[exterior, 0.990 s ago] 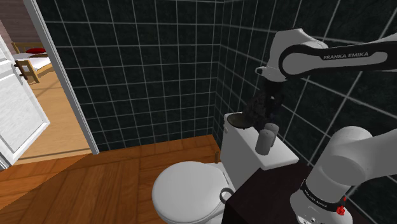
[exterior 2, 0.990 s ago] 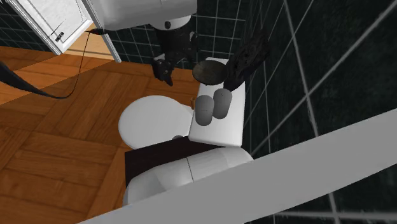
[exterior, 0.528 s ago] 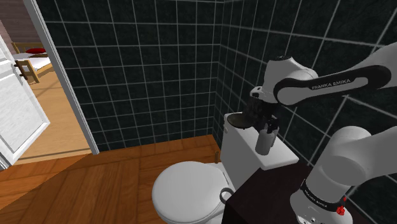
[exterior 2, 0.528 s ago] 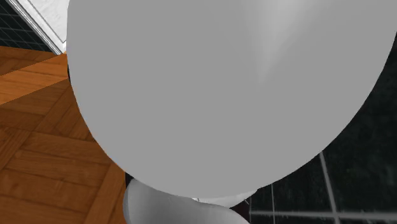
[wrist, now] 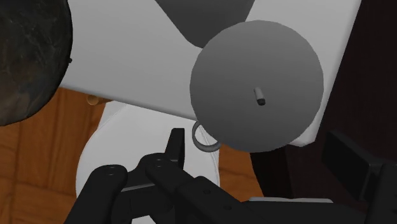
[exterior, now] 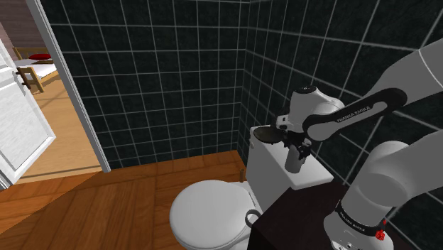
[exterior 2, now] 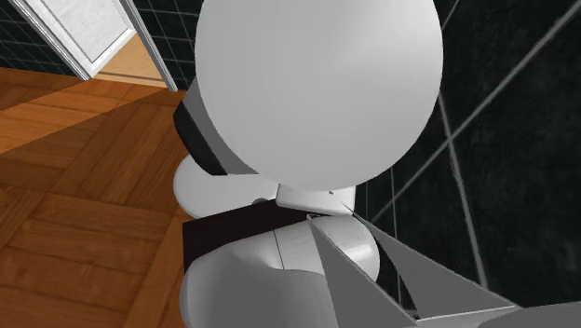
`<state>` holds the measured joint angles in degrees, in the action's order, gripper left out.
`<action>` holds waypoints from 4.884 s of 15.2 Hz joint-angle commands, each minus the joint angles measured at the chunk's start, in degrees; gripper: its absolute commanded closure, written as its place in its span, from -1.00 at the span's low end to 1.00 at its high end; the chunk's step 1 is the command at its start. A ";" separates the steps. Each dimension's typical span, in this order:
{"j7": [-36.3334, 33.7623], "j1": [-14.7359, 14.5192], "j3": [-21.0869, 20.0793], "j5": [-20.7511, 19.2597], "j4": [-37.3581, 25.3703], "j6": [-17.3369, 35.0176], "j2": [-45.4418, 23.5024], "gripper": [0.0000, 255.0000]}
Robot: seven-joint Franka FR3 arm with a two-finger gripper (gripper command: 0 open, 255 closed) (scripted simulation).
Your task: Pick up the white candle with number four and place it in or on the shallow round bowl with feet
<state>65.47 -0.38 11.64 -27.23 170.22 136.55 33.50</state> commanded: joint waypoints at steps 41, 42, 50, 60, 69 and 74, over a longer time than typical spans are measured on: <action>4.98 -1.32 -0.54 3.83 -5.42 -14.46 9.62 1.00; 5.21 -1.42 -0.67 4.10 -5.94 -15.45 10.10 1.00; 8.03 -1.30 0.75 4.86 -15.71 -15.03 0.66 1.00; 15.03 -2.65 5.67 9.04 -37.78 -12.19 -22.65 1.00; 19.59 -2.25 7.29 13.69 -49.49 -10.62 -35.49 1.00; 19.17 -2.08 7.39 13.80 -47.59 -6.93 -37.36 1.00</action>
<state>84.72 -2.51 18.99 -13.45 122.24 128.82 -3.50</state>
